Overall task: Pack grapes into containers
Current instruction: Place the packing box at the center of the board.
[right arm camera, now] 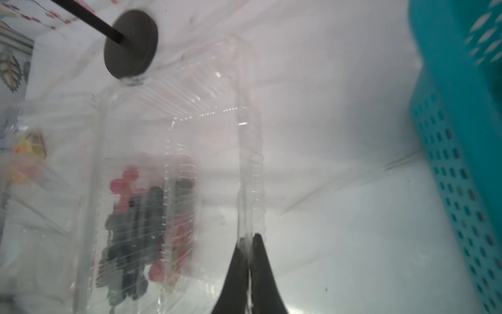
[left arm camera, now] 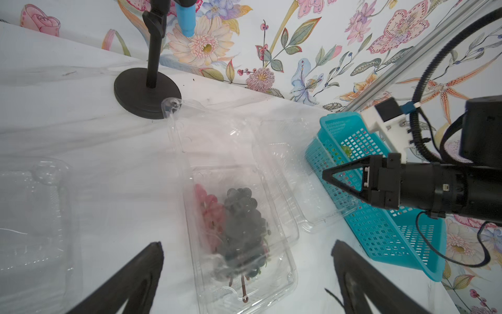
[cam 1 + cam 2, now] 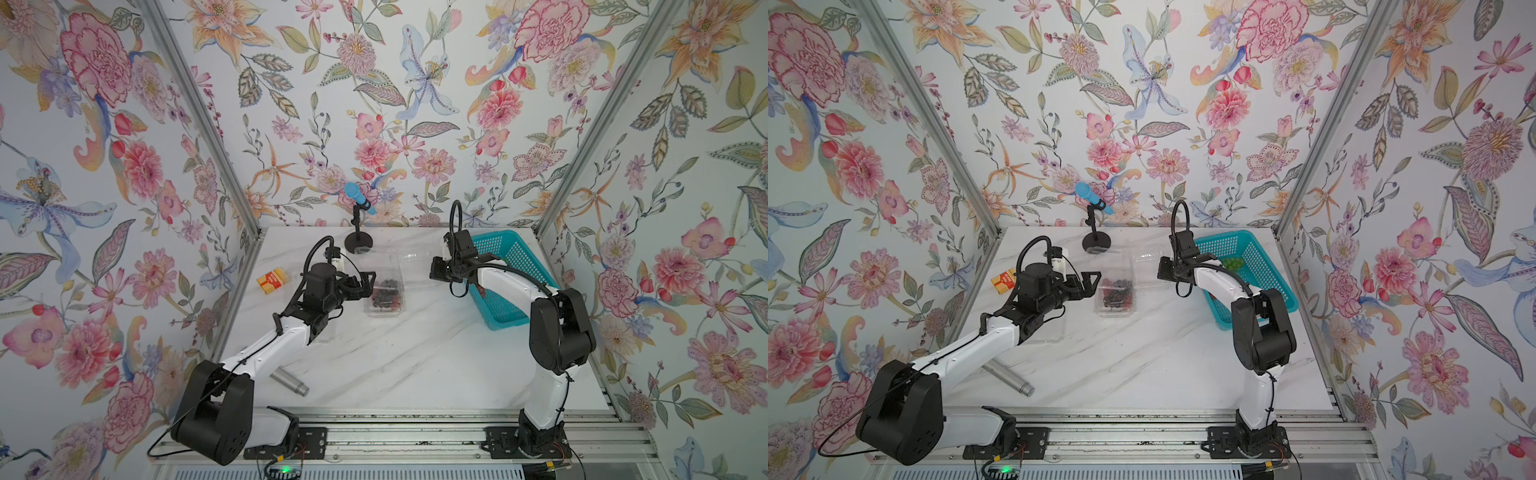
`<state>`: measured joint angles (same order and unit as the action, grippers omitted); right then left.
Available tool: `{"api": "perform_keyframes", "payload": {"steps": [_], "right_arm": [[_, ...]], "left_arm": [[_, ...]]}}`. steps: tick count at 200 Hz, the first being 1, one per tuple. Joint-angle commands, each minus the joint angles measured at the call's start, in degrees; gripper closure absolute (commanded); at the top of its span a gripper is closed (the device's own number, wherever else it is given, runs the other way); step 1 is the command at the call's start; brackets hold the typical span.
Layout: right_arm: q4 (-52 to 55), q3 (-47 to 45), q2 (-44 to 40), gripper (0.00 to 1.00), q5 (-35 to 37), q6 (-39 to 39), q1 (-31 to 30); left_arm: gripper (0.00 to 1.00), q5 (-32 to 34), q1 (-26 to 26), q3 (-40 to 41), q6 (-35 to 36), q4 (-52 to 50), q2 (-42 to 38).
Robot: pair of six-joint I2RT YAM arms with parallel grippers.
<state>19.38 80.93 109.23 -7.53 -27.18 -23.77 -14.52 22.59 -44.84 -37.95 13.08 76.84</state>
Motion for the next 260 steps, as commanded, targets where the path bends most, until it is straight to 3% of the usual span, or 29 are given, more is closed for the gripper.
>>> {"api": "perform_keyframes", "payload": {"steps": [1, 110, 159, 208, 260], "right_arm": [[-1.4, -3.2, -3.1, 0.97, -3.2, -3.4, -0.3], [7.1, -3.0, -4.0, 0.96, 0.1, -1.0, -1.4], [9.1, -3.4, -1.8, 0.96, 5.9, -0.2, -4.7], [7.3, -4.3, -0.8, 0.88, 9.5, 0.6, -5.6], [2.7, -8.3, -2.3, 0.77, 8.9, 2.5, -5.2]], "left_arm": [[0.00, 1.5, 1.1, 2.5, -0.8, 2.0, -2.1], [0.00, 1.9, 4.0, 11.8, -2.7, 7.6, -7.1], [0.00, 2.3, 4.1, 15.1, -2.6, 7.3, -10.6], [0.00, 2.9, 4.0, 16.7, -2.2, 6.2, -11.8], [0.00, 3.0, 5.9, 21.2, -7.7, 11.6, -12.7]]}}
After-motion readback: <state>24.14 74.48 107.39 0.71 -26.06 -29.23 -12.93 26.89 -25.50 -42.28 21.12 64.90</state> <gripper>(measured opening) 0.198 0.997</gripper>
